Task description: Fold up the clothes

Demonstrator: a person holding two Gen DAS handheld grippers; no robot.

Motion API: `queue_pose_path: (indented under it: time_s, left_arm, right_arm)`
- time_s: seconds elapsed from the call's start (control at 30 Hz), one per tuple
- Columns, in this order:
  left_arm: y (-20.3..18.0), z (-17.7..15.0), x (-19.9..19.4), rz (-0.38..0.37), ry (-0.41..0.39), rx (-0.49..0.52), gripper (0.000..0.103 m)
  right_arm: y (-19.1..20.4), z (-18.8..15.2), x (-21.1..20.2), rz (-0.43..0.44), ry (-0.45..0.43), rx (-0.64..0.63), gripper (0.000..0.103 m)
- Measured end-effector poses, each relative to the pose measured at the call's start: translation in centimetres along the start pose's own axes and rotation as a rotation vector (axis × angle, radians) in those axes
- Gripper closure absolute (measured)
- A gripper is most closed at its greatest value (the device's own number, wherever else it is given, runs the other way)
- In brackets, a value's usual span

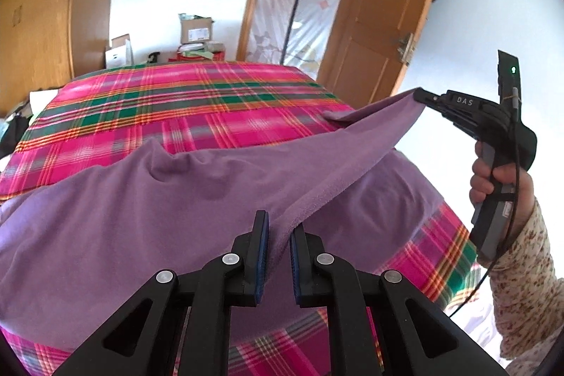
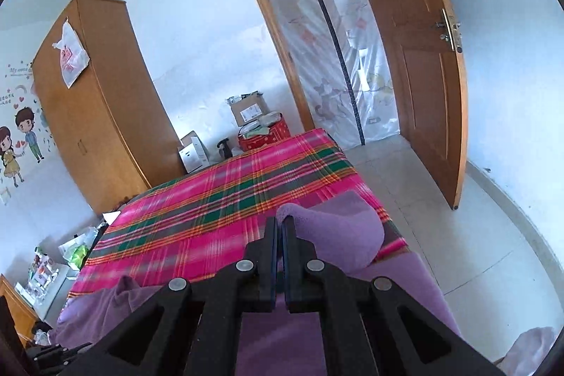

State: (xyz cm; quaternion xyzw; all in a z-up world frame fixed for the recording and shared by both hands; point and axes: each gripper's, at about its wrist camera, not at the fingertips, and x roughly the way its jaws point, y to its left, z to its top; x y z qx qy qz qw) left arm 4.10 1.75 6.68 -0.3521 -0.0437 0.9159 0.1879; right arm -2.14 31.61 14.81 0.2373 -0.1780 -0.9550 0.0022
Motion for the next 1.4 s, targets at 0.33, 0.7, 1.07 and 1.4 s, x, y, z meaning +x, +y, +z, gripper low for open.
queue_pose_path:
  time_s: [0.33, 0.7, 1.07, 1.4]
  left_arm:
    - [-0.5, -2.6, 1.3, -0.022, 0.087, 0.033, 0.091]
    - [-0.7, -4.2, 2.6, -0.020, 0.163, 0.057, 0.091]
    - [-0.9, -5.1, 3.2, 0.003, 0.181, 0.058, 0.091]
    - [-1.4, -5.1, 3.2, 0.012, 0.185, 0.099, 0.084]
  right_arm:
    - [-2.5, -3.7, -1.9, -0.037, 0.035, 0.046, 0.101]
    - [-4.4, -7.5, -2.3, -0.085, 0.090, 0.097, 0.101]
    - [-4.8, -9.7, -2.0, -0.143, 0.143, 0.069, 0.101]
    - [-5.7, -11.1, -1.2, -0.171, 0.215, 0.058, 0.100]
